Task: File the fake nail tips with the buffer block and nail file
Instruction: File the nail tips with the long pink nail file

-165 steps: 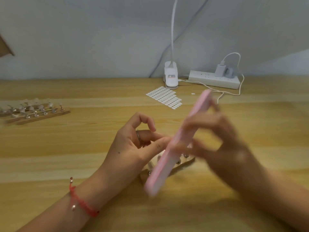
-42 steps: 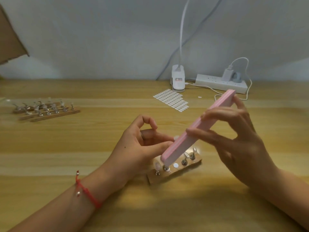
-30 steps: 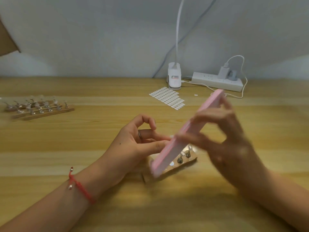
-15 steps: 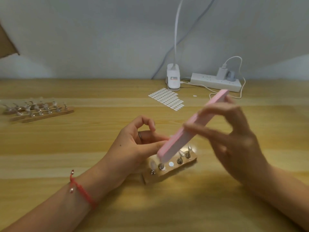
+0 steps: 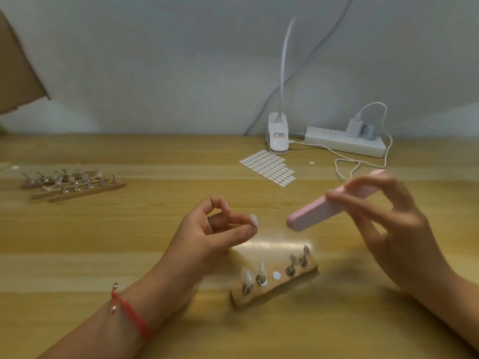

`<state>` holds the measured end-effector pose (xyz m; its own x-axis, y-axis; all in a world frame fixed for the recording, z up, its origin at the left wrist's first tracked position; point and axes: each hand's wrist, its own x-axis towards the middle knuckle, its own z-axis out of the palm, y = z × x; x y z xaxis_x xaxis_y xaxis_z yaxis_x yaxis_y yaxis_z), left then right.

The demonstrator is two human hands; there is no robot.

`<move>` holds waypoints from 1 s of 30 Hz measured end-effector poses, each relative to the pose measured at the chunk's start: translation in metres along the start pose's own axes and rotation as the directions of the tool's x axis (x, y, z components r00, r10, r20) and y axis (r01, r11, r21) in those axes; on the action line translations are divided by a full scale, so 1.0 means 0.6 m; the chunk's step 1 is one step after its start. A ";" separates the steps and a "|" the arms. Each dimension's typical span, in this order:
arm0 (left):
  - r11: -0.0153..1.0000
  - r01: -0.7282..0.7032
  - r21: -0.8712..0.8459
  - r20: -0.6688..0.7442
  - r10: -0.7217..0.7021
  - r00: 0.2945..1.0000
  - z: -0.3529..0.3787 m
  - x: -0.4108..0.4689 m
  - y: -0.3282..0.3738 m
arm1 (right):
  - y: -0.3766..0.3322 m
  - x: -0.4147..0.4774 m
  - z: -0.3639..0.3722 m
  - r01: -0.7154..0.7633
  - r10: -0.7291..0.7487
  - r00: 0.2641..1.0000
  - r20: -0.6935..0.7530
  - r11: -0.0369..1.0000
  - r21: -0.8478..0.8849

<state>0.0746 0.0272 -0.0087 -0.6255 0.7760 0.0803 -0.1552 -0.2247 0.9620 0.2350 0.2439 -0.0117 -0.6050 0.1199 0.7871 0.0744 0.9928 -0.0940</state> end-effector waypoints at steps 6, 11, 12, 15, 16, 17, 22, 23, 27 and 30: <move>0.999 0.026 0.023 0.053 -0.027 0.998 0.006 -0.004 -0.001 | -0.032 -0.009 -0.002 0.157 -0.160 0.986 0.042 0.986 0.064; 0.998 0.065 0.020 0.113 -0.067 0.991 0.010 -0.005 0.003 | -0.062 0.006 0.004 0.320 -0.322 0.946 0.039 0.946 0.059; 0.997 0.074 0.014 0.120 -0.075 0.990 0.010 -0.006 0.004 | -0.061 0.008 0.007 0.328 -0.329 0.943 0.042 0.944 0.029; 0.997 0.082 0.005 0.129 -0.082 0.988 0.008 -0.004 0.005 | -0.041 0.013 0.006 0.209 -0.209 0.978 -0.004 0.978 -0.007; 0.997 0.082 0.002 0.131 -0.082 0.988 0.007 -0.003 0.004 | -0.041 0.012 0.006 0.181 -0.181 0.983 -0.024 0.983 0.006; 0.996 0.085 -0.009 0.136 -0.083 0.987 0.007 -0.003 0.003 | -0.046 0.008 0.010 0.197 -0.197 0.980 -0.026 0.980 0.015; 0.996 0.076 -0.048 0.178 -0.066 0.982 0.011 -0.001 0.004 | -0.050 0.012 0.006 0.313 -0.313 0.950 0.010 0.949 -0.020; 0.997 0.071 -0.037 0.173 -0.064 0.983 0.012 0.000 0.004 | -0.042 0.018 -0.001 0.236 -0.236 0.972 -0.009 0.972 -0.015; 0.995 0.090 -0.052 0.197 -0.078 0.977 0.018 0.000 -0.002 | -0.069 -0.002 0.013 0.311 -0.315 0.948 0.038 0.947 0.079; 0.994 0.087 -0.061 0.217 -0.072 0.973 0.019 -0.002 -0.003 | -0.062 0.006 0.008 0.330 -0.331 0.943 0.015 0.942 0.066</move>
<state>0.0840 0.0333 -0.0074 -0.4317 0.8996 0.0656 -0.2555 -0.1917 0.9476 0.2264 0.2072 -0.0081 -0.6077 -0.2159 0.7643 -0.1815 0.9746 0.1310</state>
